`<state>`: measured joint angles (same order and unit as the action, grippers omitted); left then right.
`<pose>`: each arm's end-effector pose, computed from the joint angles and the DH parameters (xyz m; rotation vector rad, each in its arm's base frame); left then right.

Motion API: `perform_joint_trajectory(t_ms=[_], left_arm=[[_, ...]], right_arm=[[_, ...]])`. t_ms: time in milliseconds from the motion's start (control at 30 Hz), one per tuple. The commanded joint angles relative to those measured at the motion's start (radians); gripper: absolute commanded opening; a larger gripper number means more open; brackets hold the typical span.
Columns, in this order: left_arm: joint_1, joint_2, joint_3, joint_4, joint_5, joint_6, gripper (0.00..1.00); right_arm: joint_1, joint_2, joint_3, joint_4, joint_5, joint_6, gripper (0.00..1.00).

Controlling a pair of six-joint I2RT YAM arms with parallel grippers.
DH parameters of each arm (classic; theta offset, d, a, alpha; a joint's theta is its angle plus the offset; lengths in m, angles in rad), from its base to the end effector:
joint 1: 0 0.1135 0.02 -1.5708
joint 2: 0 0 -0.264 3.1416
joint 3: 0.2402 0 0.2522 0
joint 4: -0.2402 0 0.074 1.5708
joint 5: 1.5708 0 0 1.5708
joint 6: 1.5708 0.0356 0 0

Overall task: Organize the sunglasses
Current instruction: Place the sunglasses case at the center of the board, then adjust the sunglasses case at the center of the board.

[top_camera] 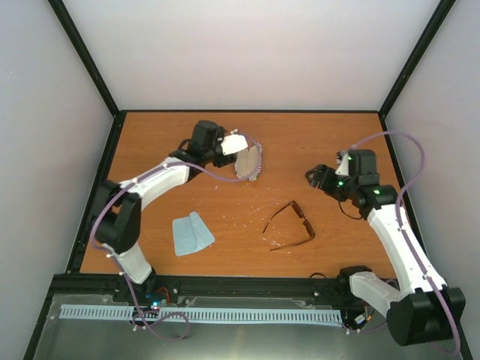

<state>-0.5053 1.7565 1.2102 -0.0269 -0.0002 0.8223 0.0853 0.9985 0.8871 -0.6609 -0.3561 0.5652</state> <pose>0.3512 -0.1943 0.2375 1.3244 1.6933 0.1850 0.2022 0.0297 0.2929 0.3925 2.3693 0.7312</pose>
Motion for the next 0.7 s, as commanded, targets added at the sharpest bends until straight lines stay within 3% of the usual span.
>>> perform_joint_trajectory(t_ms=[0,100,333,400,500,667], left_arm=[[0.071,-0.145,0.083,-0.227,0.036,-0.219,0.76],[0.146,-0.232,0.024,-0.315,0.063,-0.237,0.72],[0.202,-0.411,-0.253,-0.354,0.021,-0.183,0.55],[0.204,-0.421,-0.278,-0.354,0.018,-0.205,0.54],[0.207,-0.408,-0.292,-0.355,0.024,-0.223,0.53],[0.241,-0.371,-0.295,-0.309,0.026,-0.231,0.51]], right_arm=[[0.210,0.096,0.086,-0.041,0.042,-0.033,0.75],[0.362,0.201,0.135,-0.075,0.070,-0.026,0.63],[0.474,0.333,0.138,-0.023,0.092,0.040,0.57],[0.473,0.387,0.161,0.025,0.142,0.032,0.44],[0.477,0.543,0.286,0.033,0.098,-0.006,0.29],[0.513,0.768,0.534,-0.044,0.183,-0.063,0.19]])
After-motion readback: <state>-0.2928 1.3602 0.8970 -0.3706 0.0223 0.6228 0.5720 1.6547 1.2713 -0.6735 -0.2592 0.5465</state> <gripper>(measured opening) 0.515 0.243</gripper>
